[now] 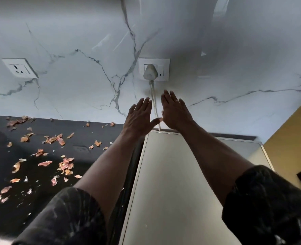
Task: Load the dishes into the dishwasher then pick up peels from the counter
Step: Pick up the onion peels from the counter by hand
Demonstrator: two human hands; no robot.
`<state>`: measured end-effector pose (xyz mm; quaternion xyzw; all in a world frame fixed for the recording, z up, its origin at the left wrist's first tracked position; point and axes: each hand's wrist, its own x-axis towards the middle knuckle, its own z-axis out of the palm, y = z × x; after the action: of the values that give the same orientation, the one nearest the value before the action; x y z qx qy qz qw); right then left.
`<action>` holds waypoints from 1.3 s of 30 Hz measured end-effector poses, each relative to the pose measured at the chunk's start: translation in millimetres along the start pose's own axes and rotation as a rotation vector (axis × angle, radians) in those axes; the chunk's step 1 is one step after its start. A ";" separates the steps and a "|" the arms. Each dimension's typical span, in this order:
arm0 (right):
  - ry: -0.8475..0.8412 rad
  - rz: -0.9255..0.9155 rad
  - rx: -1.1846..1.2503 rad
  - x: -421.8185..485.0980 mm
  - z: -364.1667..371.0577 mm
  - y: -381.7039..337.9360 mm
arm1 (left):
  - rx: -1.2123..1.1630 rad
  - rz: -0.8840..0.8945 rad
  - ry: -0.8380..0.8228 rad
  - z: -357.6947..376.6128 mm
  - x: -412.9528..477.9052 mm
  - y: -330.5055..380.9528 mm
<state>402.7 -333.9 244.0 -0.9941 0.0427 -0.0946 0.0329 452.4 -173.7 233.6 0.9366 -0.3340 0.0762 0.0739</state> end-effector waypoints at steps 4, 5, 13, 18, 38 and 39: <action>0.033 -0.021 -0.063 32.5 -15.5 0.6 | 0.013 0.044 0.044 -16.1 21.7 -11.1; 0.034 -0.023 -0.066 37.4 -16.6 0.4 | 0.015 0.049 0.051 -18.4 25.5 -13.0; 0.006 -0.037 -0.073 55.0 -12.7 -3.8 | 0.010 0.065 0.052 -18.1 35.2 -21.5; 0.012 -0.013 -0.070 60.9 -13.9 -6.3 | 0.012 0.066 0.042 -20.5 36.2 -26.5; 0.064 0.104 -0.066 65.9 -20.9 -24.9 | 0.020 0.087 0.046 -37.2 31.3 -54.7; 0.057 0.104 -0.067 65.9 -21.5 -24.1 | 0.020 0.090 0.045 -37.3 30.5 -55.9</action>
<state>465.0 -317.2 279.0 -0.9879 0.0986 -0.1196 0.0034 507.8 -142.6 271.0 0.9193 -0.3733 0.1041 0.0684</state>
